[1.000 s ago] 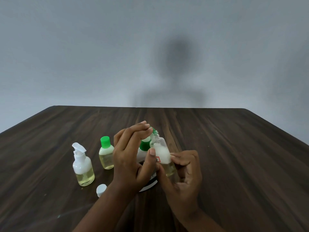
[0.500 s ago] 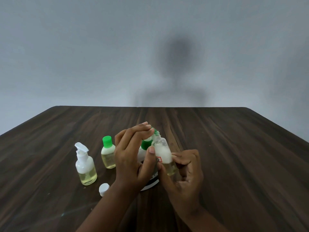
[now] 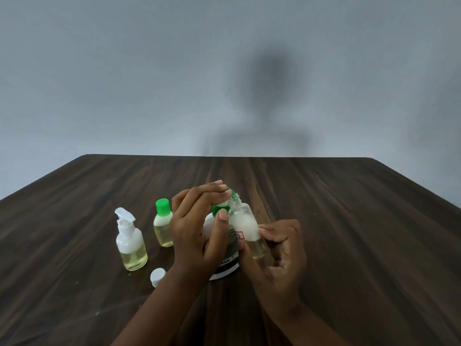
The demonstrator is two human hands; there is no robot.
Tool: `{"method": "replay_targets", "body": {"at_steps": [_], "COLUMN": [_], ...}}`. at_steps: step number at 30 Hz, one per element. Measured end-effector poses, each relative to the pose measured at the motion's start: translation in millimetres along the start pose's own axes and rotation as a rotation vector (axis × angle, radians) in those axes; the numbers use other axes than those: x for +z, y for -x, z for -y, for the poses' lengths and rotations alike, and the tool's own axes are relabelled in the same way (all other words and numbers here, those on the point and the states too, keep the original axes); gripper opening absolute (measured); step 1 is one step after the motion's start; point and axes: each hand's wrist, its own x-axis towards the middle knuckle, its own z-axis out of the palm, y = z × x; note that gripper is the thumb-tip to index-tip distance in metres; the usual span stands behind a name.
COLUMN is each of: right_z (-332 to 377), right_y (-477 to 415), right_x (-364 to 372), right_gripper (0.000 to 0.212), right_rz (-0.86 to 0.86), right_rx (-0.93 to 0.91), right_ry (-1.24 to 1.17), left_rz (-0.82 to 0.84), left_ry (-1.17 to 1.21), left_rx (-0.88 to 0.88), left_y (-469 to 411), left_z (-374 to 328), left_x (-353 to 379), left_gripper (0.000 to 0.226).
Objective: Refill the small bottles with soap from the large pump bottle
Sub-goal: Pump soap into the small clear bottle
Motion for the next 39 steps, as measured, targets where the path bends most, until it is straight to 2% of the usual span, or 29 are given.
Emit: {"method": "replay_targets", "body": {"at_steps": [11, 16, 39], "right_z": [-1, -2, 2], "right_y": [-2, -2, -3], "right_x": [0, 0, 3], "right_gripper": [0.028, 0.028, 0.029], "right_rz": [0.007, -0.007, -0.015], "right_rx": [-0.007, -0.019, 0.005], "right_ry": [0.002, -0.003, -0.039], "left_rz": [0.027, 0.065, 0.031], "left_ry": [0.04, -0.001, -0.012], "left_rx": [-0.047, -0.01, 0.022], "left_y": [-3, 1, -9], "left_z": [4, 3, 2], "left_x": [0, -4, 0], "left_gripper": [0.027, 0.029, 0.03]}}
